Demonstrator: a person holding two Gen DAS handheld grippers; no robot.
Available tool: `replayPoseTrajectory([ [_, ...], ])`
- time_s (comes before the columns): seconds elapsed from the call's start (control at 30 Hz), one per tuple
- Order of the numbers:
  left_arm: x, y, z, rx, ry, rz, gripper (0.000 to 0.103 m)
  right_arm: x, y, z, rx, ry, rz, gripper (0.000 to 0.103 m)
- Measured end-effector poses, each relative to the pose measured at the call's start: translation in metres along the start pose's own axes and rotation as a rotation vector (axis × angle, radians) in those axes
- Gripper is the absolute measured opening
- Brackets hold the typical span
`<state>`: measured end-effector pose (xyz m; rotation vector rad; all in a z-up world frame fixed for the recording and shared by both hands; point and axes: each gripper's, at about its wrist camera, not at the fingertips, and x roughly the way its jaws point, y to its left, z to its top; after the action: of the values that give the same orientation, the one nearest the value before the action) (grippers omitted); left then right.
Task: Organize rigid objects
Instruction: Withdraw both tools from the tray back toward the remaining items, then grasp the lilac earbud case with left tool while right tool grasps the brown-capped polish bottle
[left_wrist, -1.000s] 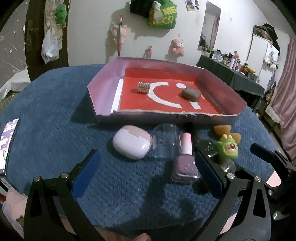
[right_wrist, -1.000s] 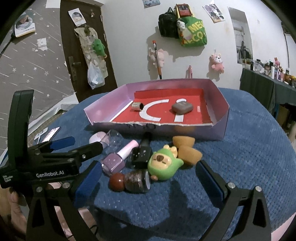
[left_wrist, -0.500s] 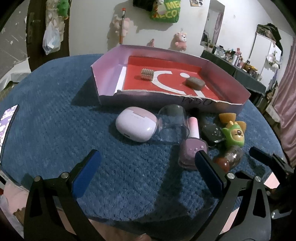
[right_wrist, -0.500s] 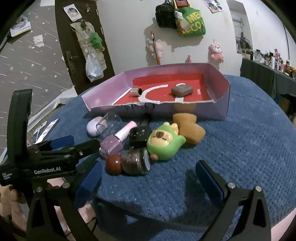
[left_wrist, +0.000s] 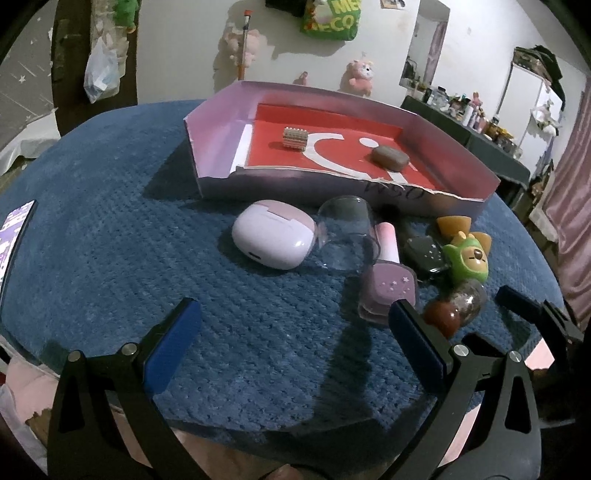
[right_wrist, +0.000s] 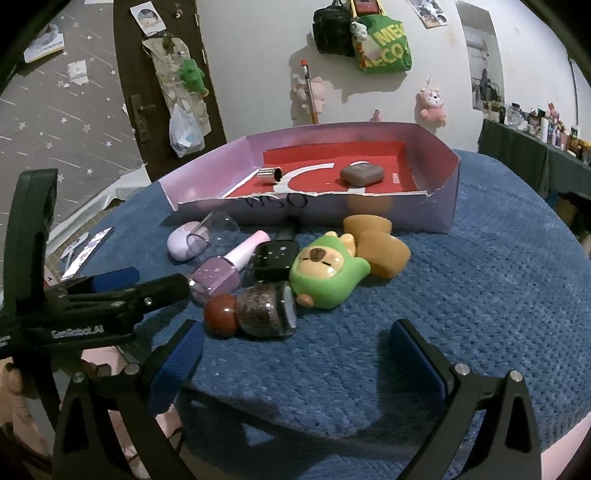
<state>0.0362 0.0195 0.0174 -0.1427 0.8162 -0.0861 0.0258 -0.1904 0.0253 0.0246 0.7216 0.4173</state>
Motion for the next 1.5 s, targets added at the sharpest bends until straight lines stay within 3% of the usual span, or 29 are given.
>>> replayPoseTrajectory([
  [0.23,0.001,0.006,0.004,-0.029,0.003,0.002,0.103,-0.002,-0.01,0.003,0.049,-0.009,0.027,0.103],
  [0.4,0.003,0.013,0.007,-0.026,0.003,0.007,0.103,0.002,0.011,-0.001,-0.016,-0.005,0.046,0.103],
  [0.53,0.009,0.016,0.011,-0.001,0.002,0.036,0.102,0.008,0.023,-0.003,-0.05,0.0,0.043,0.09],
  [0.77,0.02,0.021,0.02,0.033,-0.002,0.048,0.1,0.014,0.036,-0.002,-0.067,-0.003,0.06,0.081],
  [0.9,0.024,0.024,0.028,0.033,-0.003,0.029,0.09,0.017,0.04,0.0,-0.076,-0.003,0.057,0.08],
  [1.0,0.029,0.023,0.035,0.044,-0.008,0.019,0.089,0.019,0.04,0.001,-0.08,-0.003,0.048,0.074],
  [1.17,0.035,0.019,0.039,0.082,-0.016,0.032,0.078,0.022,0.04,0.002,-0.092,-0.006,0.025,0.062],
  [1.3,0.037,0.012,0.041,0.109,-0.023,0.009,0.051,0.022,0.04,0.003,-0.1,-0.005,0.024,0.061],
  [1.5,0.033,0.002,0.036,0.148,-0.035,0.043,0.051,0.018,0.034,0.005,-0.071,0.006,0.055,0.061],
])
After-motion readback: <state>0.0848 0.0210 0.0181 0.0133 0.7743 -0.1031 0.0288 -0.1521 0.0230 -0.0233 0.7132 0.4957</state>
